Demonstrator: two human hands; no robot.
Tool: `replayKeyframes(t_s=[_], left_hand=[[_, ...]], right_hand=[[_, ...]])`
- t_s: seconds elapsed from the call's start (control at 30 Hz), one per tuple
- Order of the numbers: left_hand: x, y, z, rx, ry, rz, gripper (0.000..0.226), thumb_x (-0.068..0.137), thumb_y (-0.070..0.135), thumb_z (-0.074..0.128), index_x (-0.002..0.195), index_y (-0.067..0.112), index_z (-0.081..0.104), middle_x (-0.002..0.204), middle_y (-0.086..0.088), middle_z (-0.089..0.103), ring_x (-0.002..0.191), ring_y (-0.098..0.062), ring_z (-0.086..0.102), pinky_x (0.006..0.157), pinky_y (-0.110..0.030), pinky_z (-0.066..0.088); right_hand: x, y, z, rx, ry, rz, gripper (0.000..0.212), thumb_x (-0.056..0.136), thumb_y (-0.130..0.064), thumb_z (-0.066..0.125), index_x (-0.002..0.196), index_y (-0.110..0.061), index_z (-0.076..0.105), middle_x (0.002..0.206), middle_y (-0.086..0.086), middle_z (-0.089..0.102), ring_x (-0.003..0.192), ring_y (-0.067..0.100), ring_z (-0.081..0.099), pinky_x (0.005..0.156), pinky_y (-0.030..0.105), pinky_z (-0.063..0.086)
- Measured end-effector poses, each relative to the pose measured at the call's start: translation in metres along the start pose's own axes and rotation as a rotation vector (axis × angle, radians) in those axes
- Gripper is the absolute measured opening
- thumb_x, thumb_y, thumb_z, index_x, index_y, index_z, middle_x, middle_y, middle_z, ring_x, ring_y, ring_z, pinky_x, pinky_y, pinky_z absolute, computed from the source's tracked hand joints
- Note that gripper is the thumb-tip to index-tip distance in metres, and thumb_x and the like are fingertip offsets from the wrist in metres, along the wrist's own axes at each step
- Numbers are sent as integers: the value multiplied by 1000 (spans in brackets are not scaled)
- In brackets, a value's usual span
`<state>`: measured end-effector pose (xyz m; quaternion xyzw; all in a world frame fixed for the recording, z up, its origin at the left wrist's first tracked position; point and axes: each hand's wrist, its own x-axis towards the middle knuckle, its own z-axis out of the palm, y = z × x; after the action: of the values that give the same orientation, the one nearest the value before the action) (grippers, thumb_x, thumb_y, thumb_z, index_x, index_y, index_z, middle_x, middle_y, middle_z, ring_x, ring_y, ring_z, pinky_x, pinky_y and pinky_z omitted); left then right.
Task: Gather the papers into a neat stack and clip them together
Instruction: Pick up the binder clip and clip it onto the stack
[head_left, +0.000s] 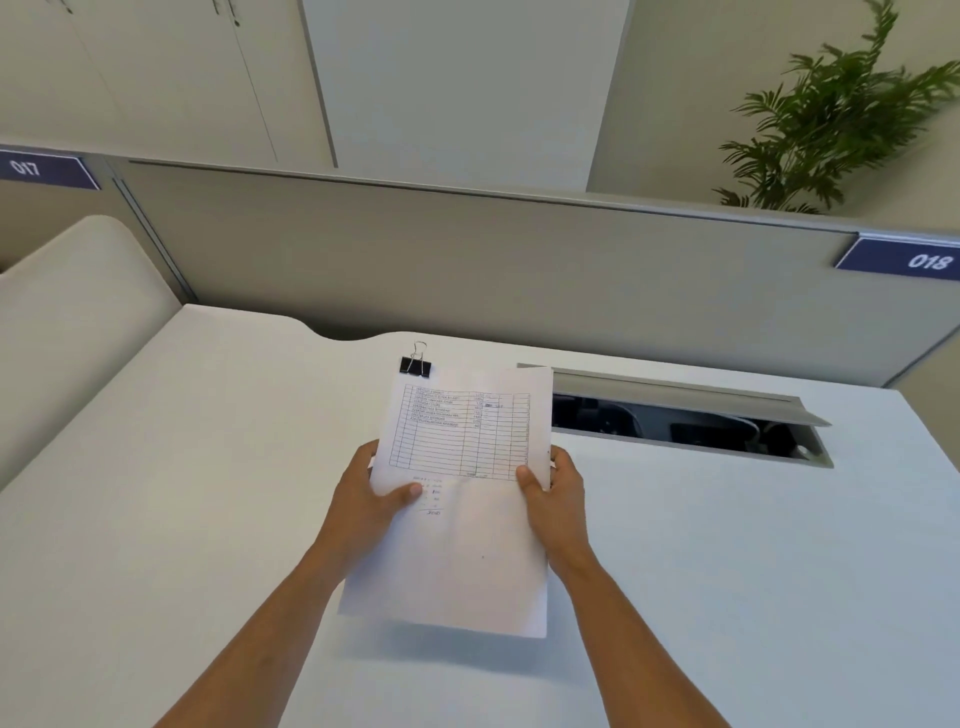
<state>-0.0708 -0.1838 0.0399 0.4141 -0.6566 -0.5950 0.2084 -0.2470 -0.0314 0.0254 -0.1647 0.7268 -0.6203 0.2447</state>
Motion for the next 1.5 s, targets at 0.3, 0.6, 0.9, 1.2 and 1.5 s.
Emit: replayKeyframes(t_s=[0.3, 0.6, 0.9, 1.2, 1.5], left_hand=[[106, -9, -9, 213, 92, 48, 63, 85, 19, 75, 137, 30, 40, 104, 0, 64, 95, -25, 63, 75, -29, 49], [172, -23, 10, 527, 57, 87, 49, 88, 14, 71, 134, 11, 53, 138, -14, 53, 128, -31, 47, 109, -35, 32], [185, -35, 20, 931, 129, 232, 39, 96, 32, 58, 132, 16, 60, 145, -14, 48, 131, -36, 44, 103, -48, 39], [174, -39, 27, 960, 175, 206, 47, 100, 35, 49, 139, 10, 51, 156, -17, 33, 134, -38, 41, 108, -49, 35], [170, -52, 33, 944, 116, 339, 46, 98, 31, 55, 135, 3, 56, 147, -18, 48, 137, -35, 43, 113, -45, 33]], right_hand=[[79, 11, 63, -120, 98, -18, 40, 93, -8, 61, 131, -17, 49, 118, 3, 65, 108, 18, 62, 92, 29, 49], [98, 47, 76, -516, 85, -187, 45, 97, -22, 55, 139, -14, 43, 149, 3, 34, 137, 17, 34, 114, 27, 27], [104, 57, 84, -939, 113, -393, 29, 92, -5, 60, 119, 5, 64, 128, 20, 62, 125, 36, 55, 109, 40, 36], [111, 53, 80, -960, 34, -409, 31, 99, -8, 50, 125, 6, 59, 133, 20, 58, 132, 32, 48, 113, 31, 25], [114, 55, 86, -910, -11, -332, 46, 104, -25, 36, 142, 0, 42, 150, 13, 41, 144, 23, 29, 117, 26, 12]])
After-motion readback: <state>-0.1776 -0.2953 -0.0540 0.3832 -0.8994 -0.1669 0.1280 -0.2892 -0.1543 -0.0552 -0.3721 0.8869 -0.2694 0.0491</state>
